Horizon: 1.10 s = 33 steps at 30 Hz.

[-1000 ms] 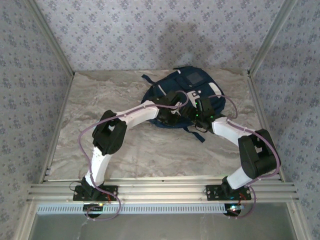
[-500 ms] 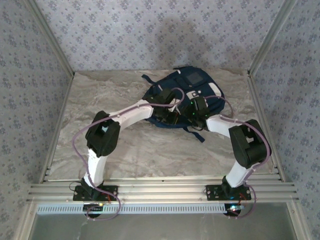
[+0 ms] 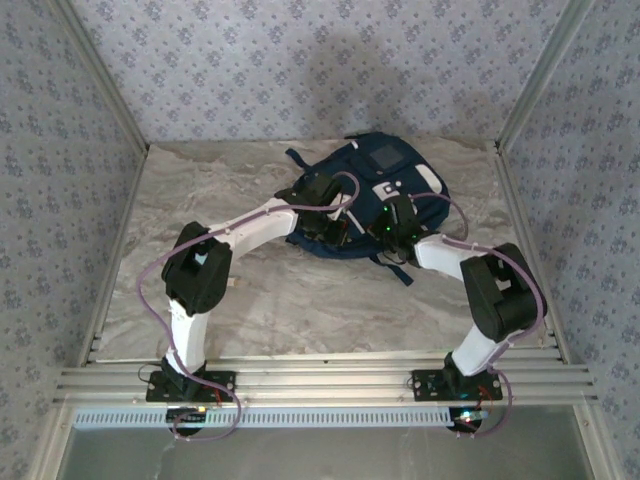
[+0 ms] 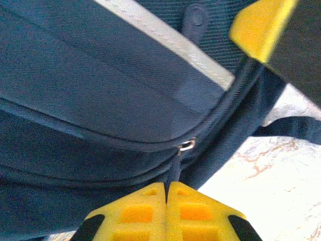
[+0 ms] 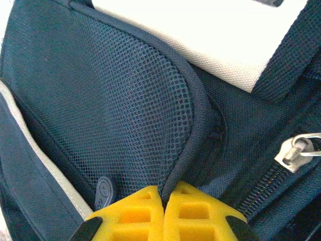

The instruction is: Pack the student bag

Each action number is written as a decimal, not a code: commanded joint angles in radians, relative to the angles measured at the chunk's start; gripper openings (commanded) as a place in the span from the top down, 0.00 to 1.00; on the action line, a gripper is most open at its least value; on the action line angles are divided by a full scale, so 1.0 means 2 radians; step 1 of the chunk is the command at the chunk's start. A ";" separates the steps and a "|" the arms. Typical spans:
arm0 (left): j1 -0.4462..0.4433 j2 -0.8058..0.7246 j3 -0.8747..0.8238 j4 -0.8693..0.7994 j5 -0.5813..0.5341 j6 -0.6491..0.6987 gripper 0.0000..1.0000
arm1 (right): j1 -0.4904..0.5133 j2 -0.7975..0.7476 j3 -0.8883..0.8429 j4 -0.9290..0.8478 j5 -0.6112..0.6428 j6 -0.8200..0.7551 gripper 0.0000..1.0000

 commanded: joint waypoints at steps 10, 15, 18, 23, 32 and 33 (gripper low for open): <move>0.048 -0.048 -0.020 0.004 -0.086 0.017 1.00 | -0.083 -0.076 -0.015 -0.124 -0.031 -0.135 1.00; 0.029 -0.066 -0.033 0.028 -0.024 0.013 1.00 | -0.087 -0.079 -0.005 -0.128 -0.058 -0.134 1.00; 0.002 -0.078 -0.041 0.055 -0.003 0.033 0.85 | -0.083 -0.075 0.003 -0.133 -0.067 -0.130 1.00; -0.022 -0.052 -0.012 0.049 0.033 0.066 0.57 | -0.084 -0.073 0.011 -0.135 -0.076 -0.124 1.00; -0.040 0.015 0.038 0.019 0.058 0.081 0.50 | -0.082 -0.069 0.025 -0.124 -0.102 -0.090 1.00; -0.042 0.021 0.041 0.017 0.060 0.080 0.49 | -0.082 -0.067 0.027 -0.125 -0.103 -0.087 1.00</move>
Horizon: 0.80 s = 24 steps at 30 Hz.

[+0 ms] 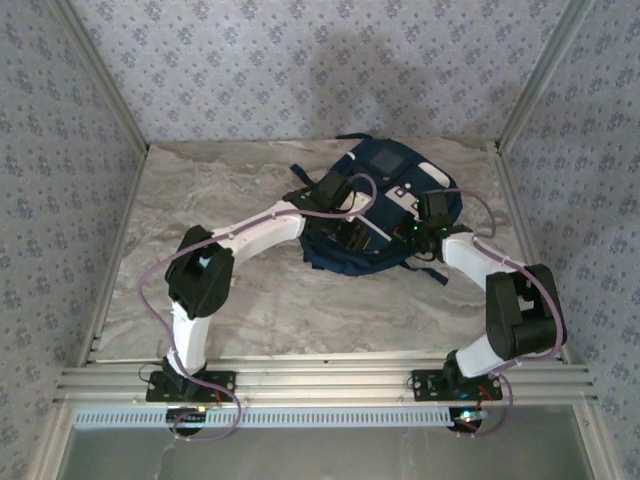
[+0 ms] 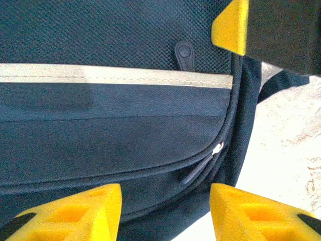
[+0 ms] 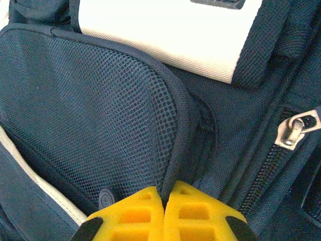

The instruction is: Pack the student bag

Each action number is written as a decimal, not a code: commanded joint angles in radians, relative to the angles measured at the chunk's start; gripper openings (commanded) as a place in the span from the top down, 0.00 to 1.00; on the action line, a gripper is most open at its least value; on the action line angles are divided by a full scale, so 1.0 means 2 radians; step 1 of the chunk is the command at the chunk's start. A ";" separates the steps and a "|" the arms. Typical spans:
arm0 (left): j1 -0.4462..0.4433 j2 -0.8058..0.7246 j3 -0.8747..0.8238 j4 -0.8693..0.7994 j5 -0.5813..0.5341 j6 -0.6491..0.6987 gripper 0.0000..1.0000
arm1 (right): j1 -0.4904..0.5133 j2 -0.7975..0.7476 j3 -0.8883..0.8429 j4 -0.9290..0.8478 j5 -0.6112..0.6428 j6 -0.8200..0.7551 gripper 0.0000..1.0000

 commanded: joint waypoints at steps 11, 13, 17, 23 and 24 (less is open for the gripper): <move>-0.020 0.038 0.028 -0.030 0.029 0.003 0.37 | 0.002 0.006 0.046 0.012 -0.039 0.051 1.00; -0.023 0.040 0.031 -0.041 0.031 0.003 0.37 | 0.003 0.010 0.050 0.012 -0.040 0.053 1.00; -0.031 0.037 0.032 -0.055 0.036 -0.003 0.38 | 0.005 0.013 0.053 0.011 -0.036 0.056 1.00; -0.032 0.046 0.036 -0.051 0.031 -0.015 0.38 | 0.013 0.013 0.052 0.017 -0.028 0.061 1.00; -0.032 0.049 0.039 -0.049 0.027 -0.015 0.38 | 0.015 0.013 0.053 0.017 -0.027 0.060 1.00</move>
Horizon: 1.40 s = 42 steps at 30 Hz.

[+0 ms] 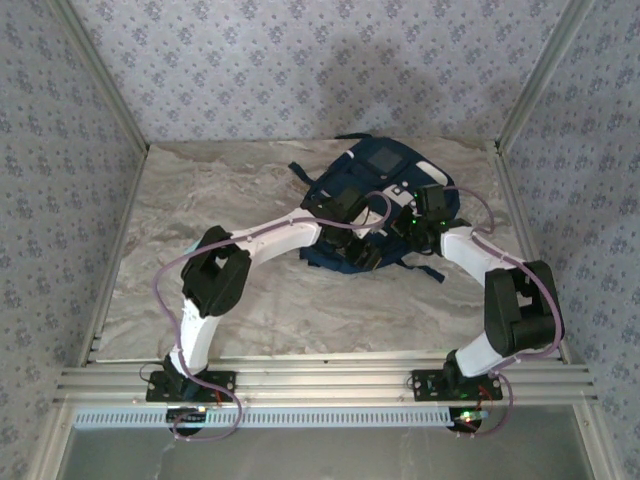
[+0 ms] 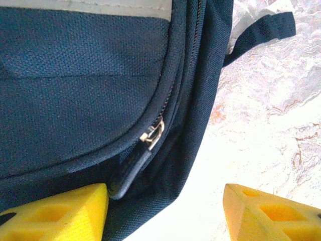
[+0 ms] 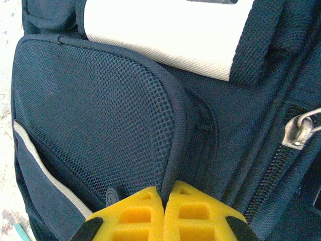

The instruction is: Pack the student bag

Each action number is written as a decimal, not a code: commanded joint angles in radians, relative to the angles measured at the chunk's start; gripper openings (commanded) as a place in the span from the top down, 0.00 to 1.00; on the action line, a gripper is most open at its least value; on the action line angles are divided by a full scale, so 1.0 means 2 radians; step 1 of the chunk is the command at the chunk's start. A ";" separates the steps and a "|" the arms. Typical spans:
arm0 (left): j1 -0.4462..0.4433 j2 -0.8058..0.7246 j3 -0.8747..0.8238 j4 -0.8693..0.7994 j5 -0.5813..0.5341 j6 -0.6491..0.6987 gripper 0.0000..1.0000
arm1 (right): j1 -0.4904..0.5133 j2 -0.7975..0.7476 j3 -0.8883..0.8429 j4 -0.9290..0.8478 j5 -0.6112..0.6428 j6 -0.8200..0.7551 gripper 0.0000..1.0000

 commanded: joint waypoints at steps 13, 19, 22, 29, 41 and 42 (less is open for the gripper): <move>-0.001 0.047 0.053 0.019 -0.072 -0.002 0.54 | 0.018 0.002 0.019 0.042 -0.013 0.013 1.00; 0.002 0.049 0.038 0.015 -0.097 -0.003 0.81 | 0.019 0.002 0.019 0.047 -0.016 0.013 1.00; 0.005 0.044 0.042 0.016 -0.078 -0.014 0.98 | 0.018 0.003 0.019 0.041 -0.014 0.008 1.00; 0.032 0.006 0.047 0.024 0.010 -0.065 1.00 | 0.018 0.003 -0.001 0.038 0.005 -0.006 1.00; 0.071 -0.017 0.025 -0.028 -0.008 -0.020 1.00 | 0.009 -0.008 -0.014 0.021 0.034 -0.039 1.00; 0.074 -0.018 0.026 -0.035 -0.015 -0.014 1.00 | 0.007 -0.008 -0.015 0.018 0.037 -0.043 1.00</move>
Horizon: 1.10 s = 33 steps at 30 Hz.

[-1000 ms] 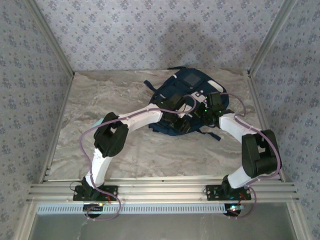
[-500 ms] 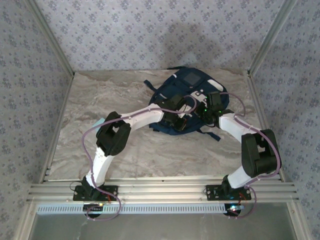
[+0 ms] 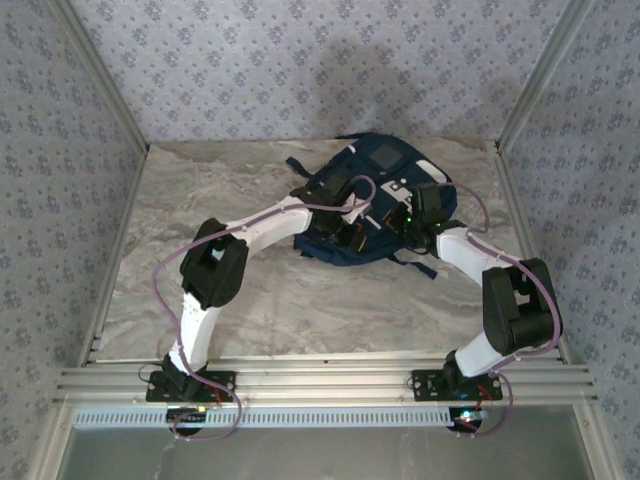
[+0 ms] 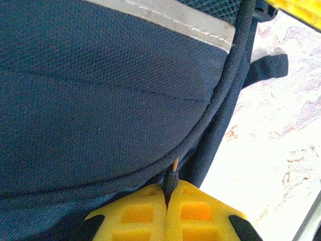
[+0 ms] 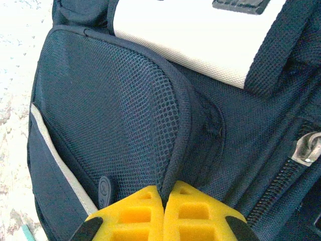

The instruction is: Pack the student bag

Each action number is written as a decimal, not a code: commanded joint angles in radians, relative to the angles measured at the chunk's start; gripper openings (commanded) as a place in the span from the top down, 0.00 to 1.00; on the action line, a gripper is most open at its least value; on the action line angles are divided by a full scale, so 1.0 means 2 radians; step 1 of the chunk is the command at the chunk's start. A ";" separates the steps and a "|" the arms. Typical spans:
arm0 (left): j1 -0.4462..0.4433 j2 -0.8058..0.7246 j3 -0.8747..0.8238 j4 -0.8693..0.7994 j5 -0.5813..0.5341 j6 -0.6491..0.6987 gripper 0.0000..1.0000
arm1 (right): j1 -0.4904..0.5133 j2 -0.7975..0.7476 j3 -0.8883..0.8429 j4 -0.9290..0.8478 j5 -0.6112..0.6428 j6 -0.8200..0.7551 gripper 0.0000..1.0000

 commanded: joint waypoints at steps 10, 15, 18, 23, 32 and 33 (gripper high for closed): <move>0.038 -0.038 0.001 -0.074 -0.143 0.052 1.00 | -0.020 -0.019 -0.011 -0.035 0.027 -0.041 1.00; 0.049 -0.045 -0.015 -0.064 -0.202 0.044 1.00 | -0.026 -0.020 -0.009 -0.039 0.026 -0.045 1.00; 0.072 -0.050 -0.027 -0.053 -0.219 0.023 1.00 | -0.030 -0.024 -0.010 -0.042 0.027 -0.047 1.00; 0.096 -0.066 -0.043 -0.038 -0.196 -0.003 1.00 | -0.032 -0.020 -0.006 -0.039 0.029 -0.050 1.00; 0.045 -0.151 -0.125 0.003 -0.033 -0.041 1.00 | -0.050 0.034 0.059 -0.039 0.020 -0.092 1.00; 0.036 -0.157 -0.134 0.008 -0.025 -0.046 1.00 | -0.053 0.042 0.069 -0.039 0.015 -0.094 1.00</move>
